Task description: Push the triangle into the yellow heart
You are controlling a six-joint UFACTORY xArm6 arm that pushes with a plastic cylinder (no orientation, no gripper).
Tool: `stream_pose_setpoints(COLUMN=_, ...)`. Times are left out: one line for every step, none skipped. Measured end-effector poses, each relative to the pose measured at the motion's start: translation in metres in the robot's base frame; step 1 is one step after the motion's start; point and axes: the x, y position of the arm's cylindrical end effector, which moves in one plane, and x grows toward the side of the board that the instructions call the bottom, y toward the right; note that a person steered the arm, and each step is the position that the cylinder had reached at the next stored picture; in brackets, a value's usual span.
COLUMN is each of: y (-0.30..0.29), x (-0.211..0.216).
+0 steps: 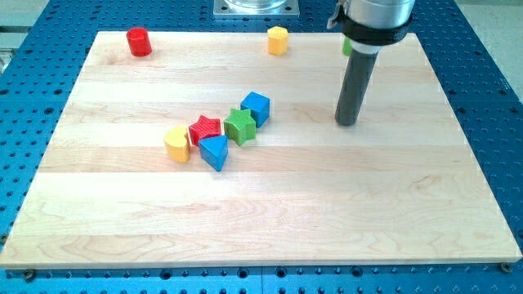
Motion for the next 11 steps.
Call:
stream_pose_setpoints(y=-0.009, x=0.016)
stream_pose_setpoints(y=-0.012, x=0.016)
stream_pose_setpoints(y=-0.016, x=0.016)
stream_pose_setpoints(y=-0.016, x=0.016)
stream_pose_setpoints(y=-0.016, x=0.029)
stream_pose_setpoints(y=-0.032, x=0.06)
stream_pose_setpoints(y=-0.097, x=0.062)
stream_pose_setpoints(y=-0.168, x=0.079)
stream_pose_setpoints(y=-0.213, x=0.039)
stream_pose_setpoints(y=-0.22, x=0.005)
stream_pose_setpoints(y=-0.216, x=0.051)
